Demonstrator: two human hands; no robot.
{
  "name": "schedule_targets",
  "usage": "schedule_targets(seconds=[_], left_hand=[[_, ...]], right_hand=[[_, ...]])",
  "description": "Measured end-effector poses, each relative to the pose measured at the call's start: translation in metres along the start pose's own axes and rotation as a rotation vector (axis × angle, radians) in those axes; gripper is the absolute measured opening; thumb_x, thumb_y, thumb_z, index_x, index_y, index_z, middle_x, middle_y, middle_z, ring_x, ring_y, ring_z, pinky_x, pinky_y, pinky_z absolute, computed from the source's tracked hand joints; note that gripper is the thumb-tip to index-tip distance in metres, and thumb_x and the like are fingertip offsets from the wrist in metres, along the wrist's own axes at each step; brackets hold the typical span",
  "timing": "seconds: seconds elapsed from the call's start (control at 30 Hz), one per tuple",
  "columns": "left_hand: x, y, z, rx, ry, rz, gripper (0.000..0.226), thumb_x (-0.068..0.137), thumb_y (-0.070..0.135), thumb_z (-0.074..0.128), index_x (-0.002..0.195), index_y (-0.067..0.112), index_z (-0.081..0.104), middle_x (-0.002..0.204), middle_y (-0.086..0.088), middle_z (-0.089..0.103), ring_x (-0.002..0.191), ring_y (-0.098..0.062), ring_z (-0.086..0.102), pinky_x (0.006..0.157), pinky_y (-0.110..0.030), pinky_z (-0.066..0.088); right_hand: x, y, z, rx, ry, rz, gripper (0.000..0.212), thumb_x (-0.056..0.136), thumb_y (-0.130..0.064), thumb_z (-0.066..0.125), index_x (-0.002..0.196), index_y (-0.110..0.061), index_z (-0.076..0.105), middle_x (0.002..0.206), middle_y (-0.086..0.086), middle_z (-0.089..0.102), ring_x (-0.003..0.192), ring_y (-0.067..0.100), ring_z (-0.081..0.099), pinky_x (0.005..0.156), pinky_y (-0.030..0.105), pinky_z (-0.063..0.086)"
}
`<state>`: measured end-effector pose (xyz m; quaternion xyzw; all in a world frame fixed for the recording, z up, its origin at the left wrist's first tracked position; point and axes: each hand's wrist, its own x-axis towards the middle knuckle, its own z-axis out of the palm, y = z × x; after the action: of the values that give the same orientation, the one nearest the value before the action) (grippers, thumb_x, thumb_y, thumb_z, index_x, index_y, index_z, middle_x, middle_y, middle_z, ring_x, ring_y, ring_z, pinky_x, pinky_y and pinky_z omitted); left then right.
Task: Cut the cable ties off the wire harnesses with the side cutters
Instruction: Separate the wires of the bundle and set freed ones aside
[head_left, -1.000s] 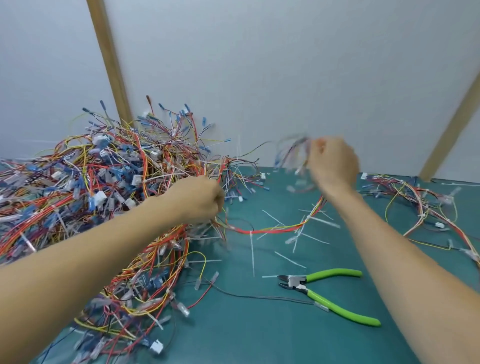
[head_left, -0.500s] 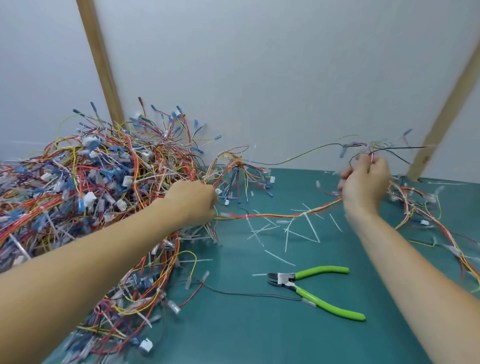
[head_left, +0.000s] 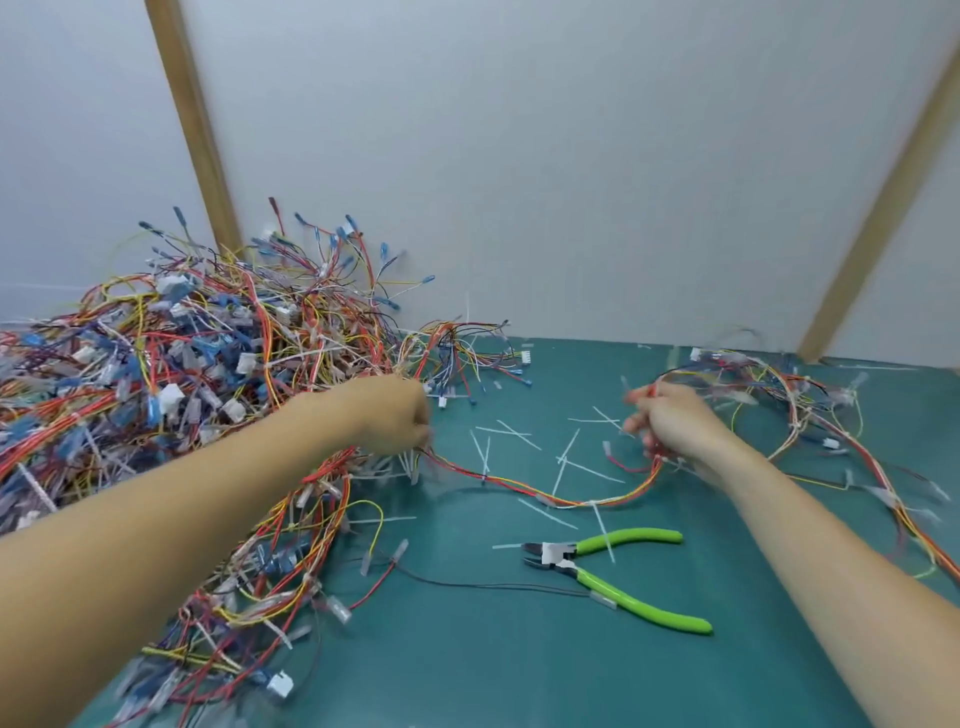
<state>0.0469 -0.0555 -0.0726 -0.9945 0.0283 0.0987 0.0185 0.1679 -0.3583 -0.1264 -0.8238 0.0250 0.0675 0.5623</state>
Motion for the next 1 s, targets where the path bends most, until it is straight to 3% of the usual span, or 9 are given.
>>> schedule_targets(seconds=[0.2, 0.3, 0.37, 0.43, 0.53, 0.63, 0.73, 0.87, 1.0], left_hand=[[-0.010, -0.011, -0.019, -0.087, -0.151, 0.125, 0.013, 0.095, 0.025, 0.068, 0.101, 0.015, 0.076, 0.092, 0.000, 0.074, 0.081, -0.016, 0.064, 0.071, -0.024, 0.046], [-0.009, -0.011, -0.026, -0.103, 0.067, 0.103, 0.015, 0.095, 0.029, 0.068, 0.096, 0.016, 0.076, 0.084, -0.002, 0.074, 0.077, -0.020, 0.066, 0.069, -0.027, 0.049], [-0.007, -0.008, -0.032, -0.273, 0.298, 0.096, 0.017, 0.097, 0.029, 0.066, 0.090, 0.015, 0.075, 0.078, -0.007, 0.071, 0.068, -0.016, 0.062, 0.065, -0.028, 0.049], [-0.008, -0.002, -0.042, -0.574, 0.412, 0.131, 0.018, 0.097, 0.023, 0.066, 0.089, 0.009, 0.075, 0.076, -0.016, 0.070, 0.058, -0.011, 0.052, 0.057, -0.026, 0.042], [-0.015, 0.007, -0.054, -0.729, 0.406, 0.190, 0.015, 0.095, 0.018, 0.069, 0.092, 0.005, 0.077, 0.082, -0.021, 0.073, 0.067, -0.016, 0.056, 0.065, -0.031, 0.043], [-0.024, 0.000, -0.052, -0.778, 0.540, 0.162, 0.013, 0.094, 0.019, 0.070, 0.102, 0.010, 0.075, 0.089, -0.013, 0.074, 0.078, -0.025, 0.066, 0.074, -0.034, 0.051], [-0.035, -0.025, -0.042, -0.620, 0.647, -0.043, 0.021, 0.098, 0.035, 0.063, 0.098, 0.015, 0.071, 0.082, -0.004, 0.069, 0.072, -0.019, 0.062, 0.068, -0.032, 0.049], [-0.045, -0.034, -0.024, -0.536, 0.342, -0.048, 0.034, 0.095, 0.051, 0.060, 0.082, 0.024, 0.076, 0.057, 0.010, 0.065, 0.038, -0.001, 0.041, 0.040, -0.015, 0.031], [-0.044, -0.030, -0.014, -0.663, 0.299, -0.013, 0.019, 0.088, 0.037, 0.076, 0.079, 0.020, 0.079, 0.056, 0.015, 0.066, 0.043, 0.003, 0.047, 0.044, -0.009, 0.035]], right_hand=[[-0.009, -0.041, -0.002, -0.235, 0.070, -0.375, 0.033, 0.100, -0.007, 0.052, 0.130, -0.012, 0.062, 0.077, -0.001, 0.071, 0.062, 0.015, 0.061, 0.059, 0.027, 0.047], [-0.021, -0.060, 0.005, -0.291, 0.430, -0.419, 0.058, 0.098, -0.020, 0.057, 0.152, -0.015, 0.036, 0.131, 0.011, 0.064, 0.121, 0.031, 0.057, 0.095, 0.040, 0.046], [-0.042, -0.070, 0.025, -0.371, 0.383, -0.613, 0.063, 0.096, -0.029, 0.064, 0.151, -0.013, 0.039, 0.147, 0.009, 0.052, 0.137, 0.030, 0.045, 0.112, 0.042, 0.037], [-0.067, -0.082, 0.053, -0.359, -0.008, -0.725, 0.048, 0.097, -0.042, 0.066, 0.138, -0.019, 0.055, 0.136, 0.002, 0.063, 0.125, 0.016, 0.056, 0.106, 0.037, 0.044], [-0.088, -0.092, 0.086, -0.284, -0.448, -0.656, 0.024, 0.101, -0.037, 0.061, 0.101, -0.014, 0.065, 0.076, -0.005, 0.072, 0.066, 0.008, 0.068, 0.066, 0.029, 0.054], [-0.085, -0.100, 0.090, -0.234, -0.324, -0.698, 0.027, 0.102, -0.024, 0.058, 0.085, -0.005, 0.068, 0.048, -0.009, 0.046, 0.038, 0.009, 0.046, 0.044, 0.029, 0.043], [-0.078, -0.101, 0.086, -0.219, -0.336, -0.631, 0.030, 0.102, -0.021, 0.057, 0.078, -0.011, 0.071, 0.046, -0.013, 0.047, 0.043, 0.005, 0.045, 0.051, 0.033, 0.049], [-0.072, -0.100, 0.092, -0.189, -0.325, -0.553, 0.031, 0.101, -0.018, 0.059, 0.076, -0.009, 0.074, 0.047, -0.016, 0.056, 0.056, 0.011, 0.049, 0.064, 0.030, 0.046], [-0.069, -0.099, 0.105, -0.212, -0.241, -0.512, 0.032, 0.096, -0.020, 0.061, 0.068, -0.017, 0.076, 0.050, -0.008, 0.052, 0.064, 0.020, 0.051, 0.074, 0.048, 0.054]])
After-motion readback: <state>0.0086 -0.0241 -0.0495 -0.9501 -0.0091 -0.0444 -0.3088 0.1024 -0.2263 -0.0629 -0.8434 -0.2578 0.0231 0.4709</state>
